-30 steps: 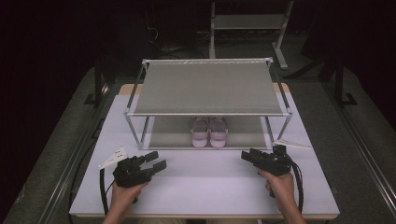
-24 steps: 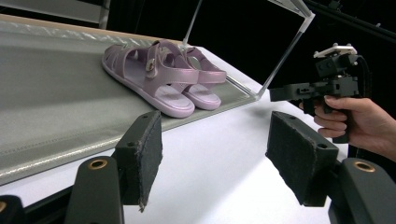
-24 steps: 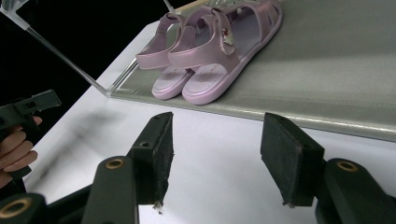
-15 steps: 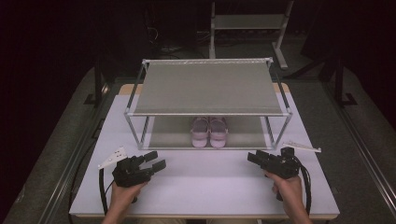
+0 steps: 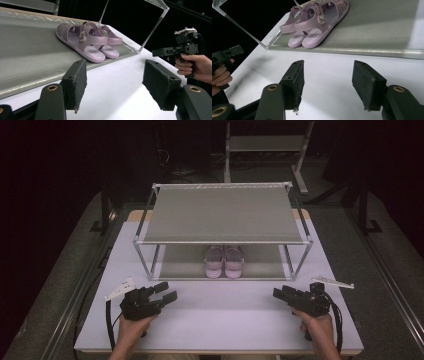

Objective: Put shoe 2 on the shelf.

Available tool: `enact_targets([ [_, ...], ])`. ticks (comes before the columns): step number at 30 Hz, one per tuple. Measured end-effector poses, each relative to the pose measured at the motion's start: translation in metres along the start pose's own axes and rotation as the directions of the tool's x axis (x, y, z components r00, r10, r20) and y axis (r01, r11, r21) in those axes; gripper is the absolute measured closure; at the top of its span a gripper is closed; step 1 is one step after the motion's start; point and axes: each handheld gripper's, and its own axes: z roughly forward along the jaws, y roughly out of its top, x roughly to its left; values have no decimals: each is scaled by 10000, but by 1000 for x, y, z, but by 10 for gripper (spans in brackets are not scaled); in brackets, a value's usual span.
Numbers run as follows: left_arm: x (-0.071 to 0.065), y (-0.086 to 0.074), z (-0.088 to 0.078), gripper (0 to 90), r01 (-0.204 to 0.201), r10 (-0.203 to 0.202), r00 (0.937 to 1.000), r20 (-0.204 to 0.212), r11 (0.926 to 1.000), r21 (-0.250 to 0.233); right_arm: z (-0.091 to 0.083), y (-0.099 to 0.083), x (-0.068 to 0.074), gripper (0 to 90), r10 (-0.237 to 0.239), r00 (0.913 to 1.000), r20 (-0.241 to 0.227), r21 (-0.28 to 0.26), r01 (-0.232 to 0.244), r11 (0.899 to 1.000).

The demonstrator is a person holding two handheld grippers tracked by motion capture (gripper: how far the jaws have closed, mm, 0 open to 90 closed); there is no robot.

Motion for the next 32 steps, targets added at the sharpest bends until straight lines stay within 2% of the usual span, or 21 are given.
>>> enact_targets([
  [8, 0, 0, 0, 355, 11, -11, 10000, 14, 10000, -7, -11, -4, -4, 422, 114, 9999, 101, -82, -113, 9999],
  [20, 0, 0, -1, 354, -6, 6, 10000, 9, 10000, -21, -20, -9, -5, 416, 34, 9997, 237, -44, -33, 10000],
  [32, 2, 2, 1, 354, -14, 14, 10000, 3, 10000, -21, -34, -22, -9, 402, 15, 9992, 394, 43, -17, 10000],
])
